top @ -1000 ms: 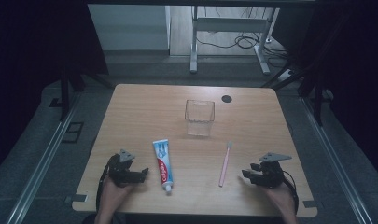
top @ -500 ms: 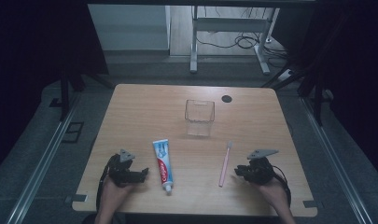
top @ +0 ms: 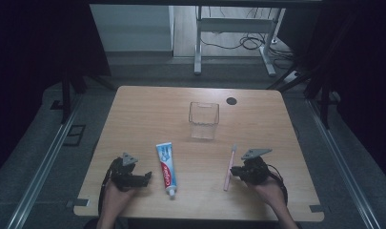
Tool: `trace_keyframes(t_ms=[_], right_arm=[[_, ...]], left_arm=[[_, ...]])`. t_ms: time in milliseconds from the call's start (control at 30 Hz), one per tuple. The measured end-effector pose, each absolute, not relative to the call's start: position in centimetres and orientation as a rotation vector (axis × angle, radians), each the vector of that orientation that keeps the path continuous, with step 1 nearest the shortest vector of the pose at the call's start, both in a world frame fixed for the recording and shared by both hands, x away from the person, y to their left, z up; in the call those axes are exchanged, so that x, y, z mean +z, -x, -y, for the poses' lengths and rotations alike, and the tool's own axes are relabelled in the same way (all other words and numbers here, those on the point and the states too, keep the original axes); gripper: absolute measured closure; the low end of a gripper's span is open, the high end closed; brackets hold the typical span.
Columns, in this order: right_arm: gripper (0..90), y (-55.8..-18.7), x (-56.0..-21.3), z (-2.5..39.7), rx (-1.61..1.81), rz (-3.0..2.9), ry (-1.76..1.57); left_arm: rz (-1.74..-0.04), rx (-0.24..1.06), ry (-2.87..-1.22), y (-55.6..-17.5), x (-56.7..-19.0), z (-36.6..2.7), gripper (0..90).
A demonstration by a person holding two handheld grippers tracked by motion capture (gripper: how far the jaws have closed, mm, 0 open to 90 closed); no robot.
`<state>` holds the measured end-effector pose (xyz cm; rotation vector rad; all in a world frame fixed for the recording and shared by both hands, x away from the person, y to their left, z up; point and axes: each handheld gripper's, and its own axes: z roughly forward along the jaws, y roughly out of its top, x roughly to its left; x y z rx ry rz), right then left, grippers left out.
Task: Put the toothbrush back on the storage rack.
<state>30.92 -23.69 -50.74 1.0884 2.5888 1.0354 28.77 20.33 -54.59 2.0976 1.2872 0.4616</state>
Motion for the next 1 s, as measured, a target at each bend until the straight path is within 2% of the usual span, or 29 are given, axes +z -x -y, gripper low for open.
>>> trace_keyframes(t_ms=[533,1000], right_arm=[[87.3,-31.6,-51.7,20.8,0.983,-2.68,-1.065],[85.4,-31.1,-52.0,22.7,0.929,-2.681,-1.091]], left_arm=[[-1.287,0.461,-2.097,-28.8,-54.6,-20.3,3.1],[-1.287,0.462,-2.097,-28.8,-54.6,-20.3,3.1]])
